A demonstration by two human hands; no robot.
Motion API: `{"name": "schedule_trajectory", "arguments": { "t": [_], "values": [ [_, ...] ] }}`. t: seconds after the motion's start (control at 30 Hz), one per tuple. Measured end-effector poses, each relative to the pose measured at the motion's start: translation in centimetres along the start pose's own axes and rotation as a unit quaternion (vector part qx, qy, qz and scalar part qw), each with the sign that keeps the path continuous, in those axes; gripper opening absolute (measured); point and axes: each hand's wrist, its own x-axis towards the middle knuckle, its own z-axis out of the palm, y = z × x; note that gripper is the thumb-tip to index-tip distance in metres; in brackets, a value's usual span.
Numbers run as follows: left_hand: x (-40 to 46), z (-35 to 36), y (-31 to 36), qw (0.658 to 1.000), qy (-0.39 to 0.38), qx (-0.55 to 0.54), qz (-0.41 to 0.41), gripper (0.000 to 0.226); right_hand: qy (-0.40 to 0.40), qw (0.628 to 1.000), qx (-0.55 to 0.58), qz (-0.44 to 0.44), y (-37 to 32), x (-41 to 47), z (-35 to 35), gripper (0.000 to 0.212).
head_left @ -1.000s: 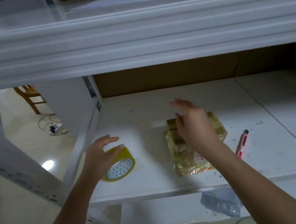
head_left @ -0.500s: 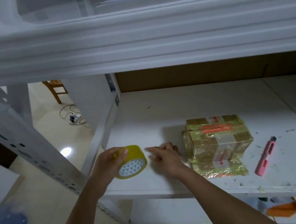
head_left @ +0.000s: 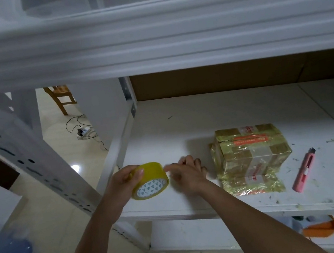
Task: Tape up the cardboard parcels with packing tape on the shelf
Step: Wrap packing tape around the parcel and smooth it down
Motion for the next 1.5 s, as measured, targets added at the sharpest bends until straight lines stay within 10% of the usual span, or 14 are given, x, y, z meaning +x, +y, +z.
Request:
{"name": "schedule_trajectory", "arguments": {
  "t": [0.23,1.03,1.5],
  "values": [
    [-0.7,-1.5,-0.9,0.999,0.021,-0.037,0.018,0.014,-0.008,1.000,0.010,0.008,-0.5,0.0,-0.1,0.032],
    [-3.9,-1.0,-0.7,0.997,-0.025,-0.059,0.039,0.057,0.004,0.992,0.111,-0.052,0.6,0.0,-1.1,0.029],
    [-1.7,-1.1,7.9,0.982,-0.038,-0.053,0.178,0.057,0.191,0.957,0.064,-0.207,-3.4,-2.3,-11.8,0.021]
  ]
}}
